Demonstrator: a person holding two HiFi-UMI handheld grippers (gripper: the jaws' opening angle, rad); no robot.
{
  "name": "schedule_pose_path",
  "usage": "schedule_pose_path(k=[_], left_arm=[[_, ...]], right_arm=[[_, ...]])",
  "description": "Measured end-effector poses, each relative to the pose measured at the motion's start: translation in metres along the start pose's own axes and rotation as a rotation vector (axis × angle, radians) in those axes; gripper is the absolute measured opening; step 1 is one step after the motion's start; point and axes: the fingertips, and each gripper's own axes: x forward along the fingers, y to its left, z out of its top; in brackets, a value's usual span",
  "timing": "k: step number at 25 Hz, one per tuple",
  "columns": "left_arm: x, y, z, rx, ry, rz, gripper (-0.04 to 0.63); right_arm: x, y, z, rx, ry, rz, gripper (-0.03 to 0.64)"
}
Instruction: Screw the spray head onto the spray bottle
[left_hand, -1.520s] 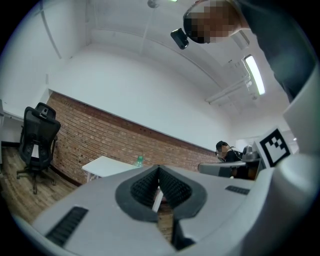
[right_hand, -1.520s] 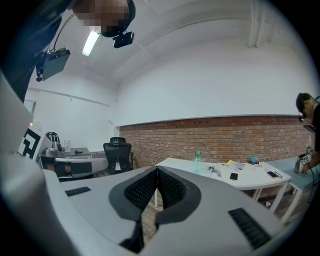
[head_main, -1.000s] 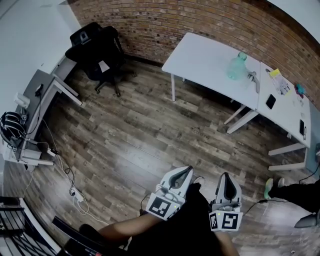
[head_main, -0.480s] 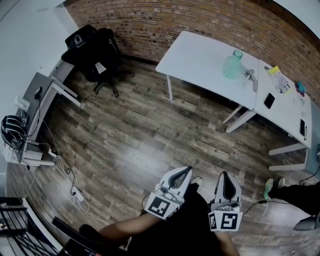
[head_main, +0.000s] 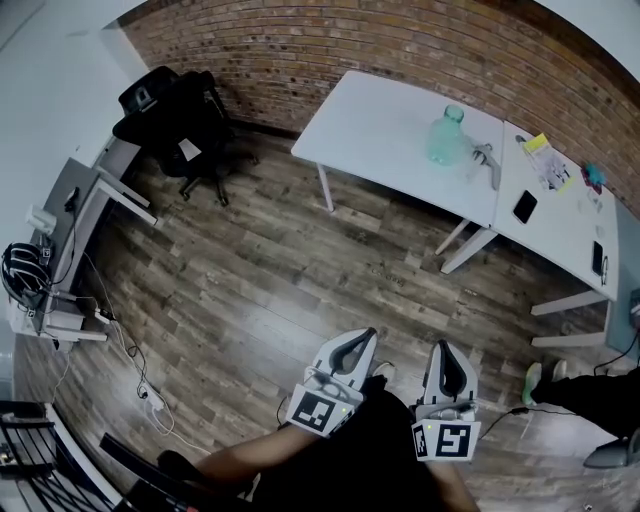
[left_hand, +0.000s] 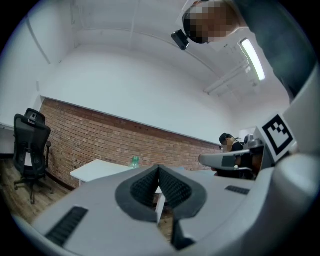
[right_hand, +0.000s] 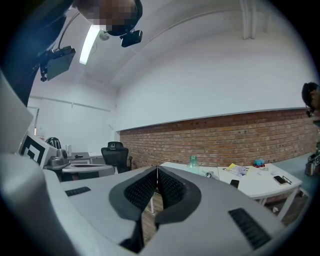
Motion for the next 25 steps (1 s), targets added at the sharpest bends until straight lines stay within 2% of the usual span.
schedule_pose_path(k=[10,19,25], left_arm=[[0.04,-0.016,-0.003,0.033,0.004,0.002,0.002],[0.075,-0.038,0.005,0.056,-0.025,-0.01,0.002],[0.099,-0.046,0.003,0.046,-0.019,0.011,0.002]], right_arm=[[0.012,-0.033,0.0,0.002,0.004,0.03,0.008],[0.014,-0.075,0.006,-0.01,-0.027,0.008,0.008],[0.016,-0.108,0.004,0.006,-0.023,-0.016,0.008]])
